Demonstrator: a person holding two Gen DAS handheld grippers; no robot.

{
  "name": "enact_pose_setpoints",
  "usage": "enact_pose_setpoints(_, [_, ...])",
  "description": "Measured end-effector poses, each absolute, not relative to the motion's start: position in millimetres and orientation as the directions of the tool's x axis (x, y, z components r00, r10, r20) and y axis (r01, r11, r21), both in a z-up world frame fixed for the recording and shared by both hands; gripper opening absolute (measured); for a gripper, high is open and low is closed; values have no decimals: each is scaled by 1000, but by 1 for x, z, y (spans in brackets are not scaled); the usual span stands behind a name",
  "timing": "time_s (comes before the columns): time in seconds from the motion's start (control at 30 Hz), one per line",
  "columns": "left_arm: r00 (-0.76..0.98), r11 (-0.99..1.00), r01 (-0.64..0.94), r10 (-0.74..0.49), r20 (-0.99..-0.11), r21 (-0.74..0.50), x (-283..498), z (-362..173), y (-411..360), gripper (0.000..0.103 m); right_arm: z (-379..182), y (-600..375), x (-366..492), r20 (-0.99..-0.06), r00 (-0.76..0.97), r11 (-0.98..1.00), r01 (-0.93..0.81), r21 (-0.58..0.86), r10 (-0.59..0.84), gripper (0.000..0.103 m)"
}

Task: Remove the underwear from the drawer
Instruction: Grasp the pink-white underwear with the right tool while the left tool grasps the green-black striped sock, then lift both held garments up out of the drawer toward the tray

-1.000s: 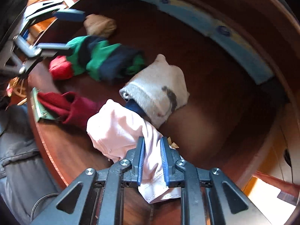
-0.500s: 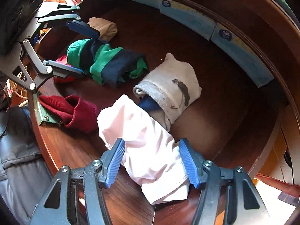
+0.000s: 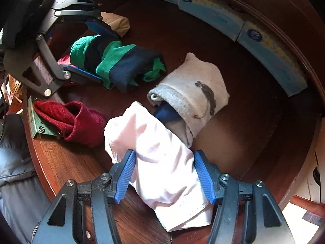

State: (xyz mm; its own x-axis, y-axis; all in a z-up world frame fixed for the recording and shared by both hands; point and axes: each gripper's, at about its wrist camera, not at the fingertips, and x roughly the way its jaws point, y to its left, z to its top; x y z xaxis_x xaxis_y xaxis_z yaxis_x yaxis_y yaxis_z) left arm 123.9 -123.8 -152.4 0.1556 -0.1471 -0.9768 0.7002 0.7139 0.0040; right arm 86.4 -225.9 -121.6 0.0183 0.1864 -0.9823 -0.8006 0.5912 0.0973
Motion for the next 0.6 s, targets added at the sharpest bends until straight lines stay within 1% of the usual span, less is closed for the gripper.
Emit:
enact_pose_setpoints(0.03, [155, 712, 702, -139, -978, 10, 124, -154, -126, 65, -122, -226, 87, -983, 14, 591, -800, 100, 185, 56])
enact_pose_setpoints(0.07, [158, 711, 703, -133, -979, 17, 125, -155, -128, 64, -124, -226, 87, -982, 6, 589, -801, 107, 186, 48])
enact_pose_setpoints(0.13, [154, 711, 703, -128, -980, 18, 125, -157, -127, 58, -126, -224, 85, -980, -14, 580, -804, 129, 199, 41])
enact_pose_setpoints(0.2, [155, 712, 702, -125, -980, 20, 127, -158, -127, 49, -127, -222, 82, -979, -22, 571, -809, 137, 204, 35])
enact_pose_setpoints(0.23, [157, 711, 703, -128, -979, 20, 127, -158, -127, 46, -127, -221, 81, -977, -28, 567, -811, 145, 211, 30])
enact_pose_setpoints(0.27, [163, 711, 703, -133, -978, 20, 127, -157, -127, 39, -128, -220, 80, -975, -34, 567, -809, 155, 218, 28])
enact_pose_setpoints(0.3, [170, 711, 703, -138, -976, 22, 125, -157, -125, 34, -127, -220, 80, -974, -37, 569, -806, 162, 225, 27])
enact_pose_setpoints(0.37, [191, 711, 702, -146, -971, 32, 122, -153, -125, 27, -126, -221, 78, -971, -18, 570, -807, 154, 237, 23])
enact_pose_setpoints(0.47, [223, 720, 693, -156, -962, 44, 120, -145, -124, 23, -118, -225, 71, -966, 14, 575, -805, 143, 259, 22])
enact_pose_setpoints(0.6, [273, 742, 668, -170, -947, 59, 113, -133, -119, 22, -107, -230, 66, -947, 50, 575, -804, 151, 318, 22])
